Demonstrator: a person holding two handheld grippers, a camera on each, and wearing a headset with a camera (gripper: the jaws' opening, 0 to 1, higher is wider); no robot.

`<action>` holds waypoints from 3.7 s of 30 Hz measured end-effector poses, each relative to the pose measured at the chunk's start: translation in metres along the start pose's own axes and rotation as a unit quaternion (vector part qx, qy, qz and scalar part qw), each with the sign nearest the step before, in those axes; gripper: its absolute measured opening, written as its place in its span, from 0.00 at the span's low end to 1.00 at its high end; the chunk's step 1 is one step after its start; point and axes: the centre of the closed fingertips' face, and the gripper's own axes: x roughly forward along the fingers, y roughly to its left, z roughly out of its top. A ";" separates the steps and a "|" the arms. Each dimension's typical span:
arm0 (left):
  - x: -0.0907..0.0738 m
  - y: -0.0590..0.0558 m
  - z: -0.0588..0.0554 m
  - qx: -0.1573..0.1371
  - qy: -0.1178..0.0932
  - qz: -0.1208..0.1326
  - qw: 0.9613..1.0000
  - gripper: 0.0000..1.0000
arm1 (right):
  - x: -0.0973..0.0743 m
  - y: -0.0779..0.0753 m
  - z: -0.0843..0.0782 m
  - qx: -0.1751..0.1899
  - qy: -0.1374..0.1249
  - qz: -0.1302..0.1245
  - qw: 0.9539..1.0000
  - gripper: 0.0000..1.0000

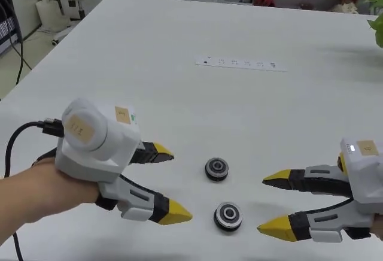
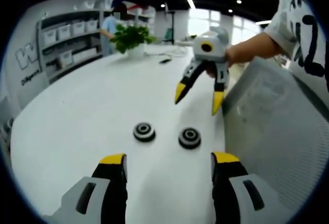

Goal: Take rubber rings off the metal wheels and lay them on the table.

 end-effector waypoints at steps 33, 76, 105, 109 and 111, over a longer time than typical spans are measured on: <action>0.012 -0.002 -0.005 -0.001 0.010 -0.016 1.000 0.65 | 0.006 -0.003 -0.009 0.001 0.010 0.009 1.000 0.50; 0.030 -0.023 0.002 0.006 0.011 -0.058 0.998 0.59 | 0.017 0.004 -0.017 -0.003 0.005 0.027 1.000 0.44; 0.050 -0.032 0.005 0.029 0.021 -0.089 0.995 0.48 | 0.028 0.006 -0.021 -0.022 0.015 0.053 0.998 0.38; 0.054 -0.035 0.006 0.033 0.024 -0.095 0.995 0.45 | 0.029 0.007 -0.021 -0.023 0.014 0.055 0.998 0.37; 0.056 -0.037 0.006 0.037 0.025 -0.098 0.994 0.43 | 0.029 0.007 -0.021 -0.023 0.014 0.055 0.998 0.37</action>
